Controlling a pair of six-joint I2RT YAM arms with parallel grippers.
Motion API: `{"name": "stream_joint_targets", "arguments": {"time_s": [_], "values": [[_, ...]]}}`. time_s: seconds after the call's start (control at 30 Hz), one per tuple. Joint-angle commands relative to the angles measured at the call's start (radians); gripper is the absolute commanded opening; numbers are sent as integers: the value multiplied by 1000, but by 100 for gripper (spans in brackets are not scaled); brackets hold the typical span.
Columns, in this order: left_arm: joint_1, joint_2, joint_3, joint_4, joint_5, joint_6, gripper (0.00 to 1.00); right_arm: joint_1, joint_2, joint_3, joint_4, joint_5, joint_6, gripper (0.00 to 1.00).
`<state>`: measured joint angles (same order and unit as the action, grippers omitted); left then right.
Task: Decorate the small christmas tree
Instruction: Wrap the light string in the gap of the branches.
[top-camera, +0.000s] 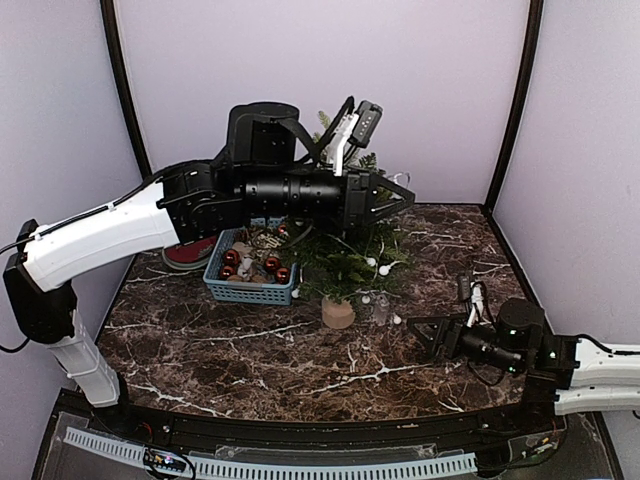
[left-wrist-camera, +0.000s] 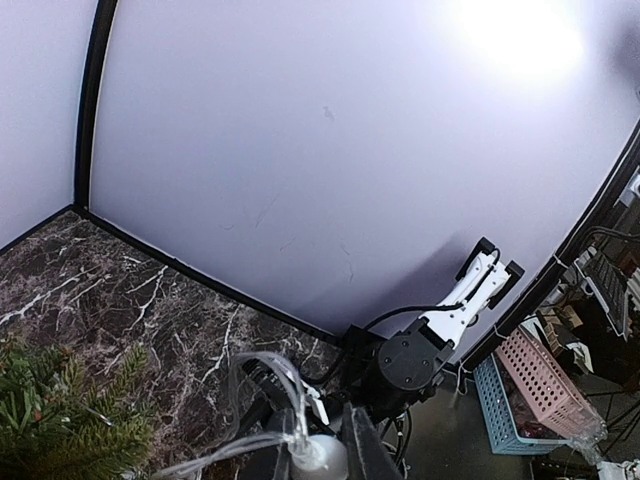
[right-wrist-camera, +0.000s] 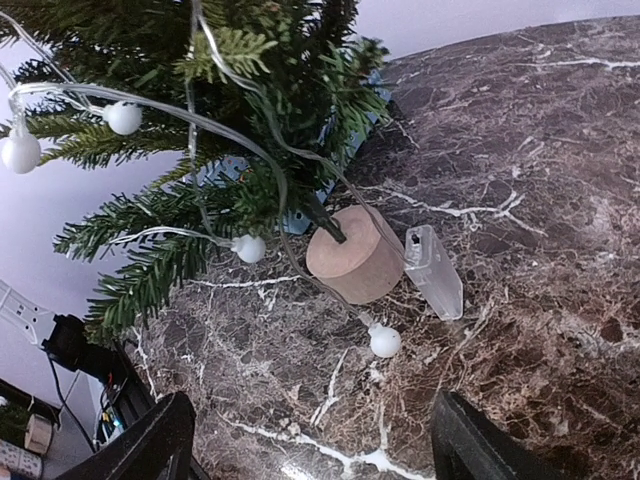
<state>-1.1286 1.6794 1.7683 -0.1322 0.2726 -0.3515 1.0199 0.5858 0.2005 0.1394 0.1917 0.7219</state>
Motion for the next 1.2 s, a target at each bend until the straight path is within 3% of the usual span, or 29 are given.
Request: {"name": "stream_joint_targets", "arguments": {"time_s": [0.0, 0.33, 0.6, 0.9, 1.17], "values": [[3, -32, 30, -2, 17, 11, 4, 2, 43, -53, 157, 17, 47, 80], [3, -28, 37, -10, 49, 11, 4, 1, 197, -77, 252, 66, 21, 72], [4, -29, 39, -12, 60, 6, 3, 0, 382, 3, 296, 27, -61, 66], [3, -30, 40, -12, 63, -1, 3, 0, 592, 103, 345, 51, -144, 70], [3, -25, 54, -32, 65, -1, 3, 0, 725, 150, 439, 58, -171, 60]]}}
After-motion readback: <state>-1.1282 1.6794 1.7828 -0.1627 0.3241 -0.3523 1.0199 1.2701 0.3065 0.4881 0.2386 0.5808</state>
